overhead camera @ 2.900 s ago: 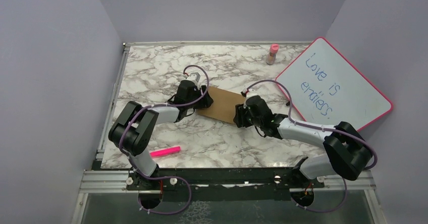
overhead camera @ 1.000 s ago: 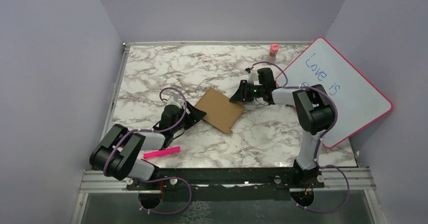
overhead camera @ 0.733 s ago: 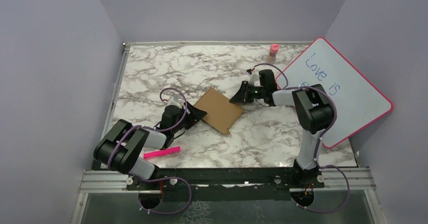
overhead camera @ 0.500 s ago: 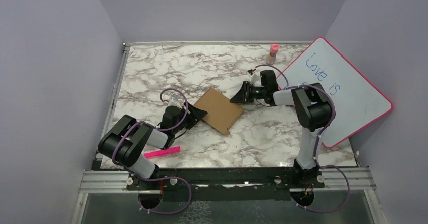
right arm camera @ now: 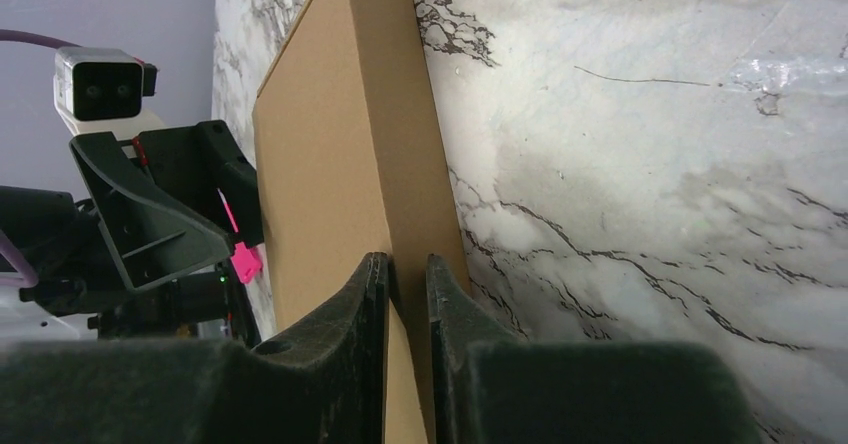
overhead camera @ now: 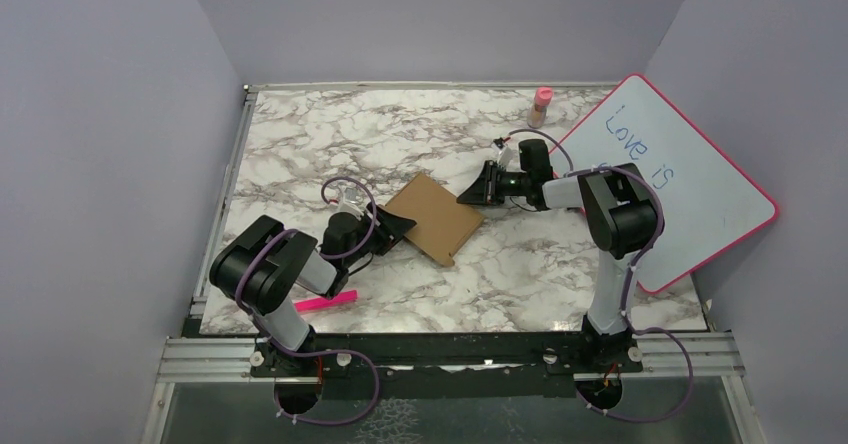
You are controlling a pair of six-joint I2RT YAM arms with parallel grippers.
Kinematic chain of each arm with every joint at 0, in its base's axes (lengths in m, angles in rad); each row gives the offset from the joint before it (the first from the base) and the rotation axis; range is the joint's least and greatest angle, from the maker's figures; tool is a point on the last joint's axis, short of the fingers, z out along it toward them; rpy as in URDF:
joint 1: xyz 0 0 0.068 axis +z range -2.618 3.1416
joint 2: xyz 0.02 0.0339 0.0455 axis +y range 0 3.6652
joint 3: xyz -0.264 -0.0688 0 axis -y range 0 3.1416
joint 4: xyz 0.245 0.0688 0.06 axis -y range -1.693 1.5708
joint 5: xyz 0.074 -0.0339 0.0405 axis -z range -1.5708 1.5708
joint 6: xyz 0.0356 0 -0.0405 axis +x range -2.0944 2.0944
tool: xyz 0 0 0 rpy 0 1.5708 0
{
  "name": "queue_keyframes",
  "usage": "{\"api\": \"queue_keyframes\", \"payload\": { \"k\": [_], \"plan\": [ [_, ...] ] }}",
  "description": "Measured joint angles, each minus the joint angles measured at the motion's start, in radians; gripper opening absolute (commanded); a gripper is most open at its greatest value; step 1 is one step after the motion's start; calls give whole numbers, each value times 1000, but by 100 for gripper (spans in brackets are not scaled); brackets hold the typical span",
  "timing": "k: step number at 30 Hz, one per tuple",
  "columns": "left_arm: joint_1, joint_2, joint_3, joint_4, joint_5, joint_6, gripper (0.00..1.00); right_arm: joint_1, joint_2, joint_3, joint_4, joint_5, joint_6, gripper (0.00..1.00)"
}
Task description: Fold the paper box
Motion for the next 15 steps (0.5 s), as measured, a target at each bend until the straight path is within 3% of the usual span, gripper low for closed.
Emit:
{"api": "queue_keyframes", "payload": {
  "k": [15],
  "plan": [
    [-11, -2, -21, 45, -2, -15, 60, -25, 29, 16, -3, -43, 19, 15]
  ]
}}
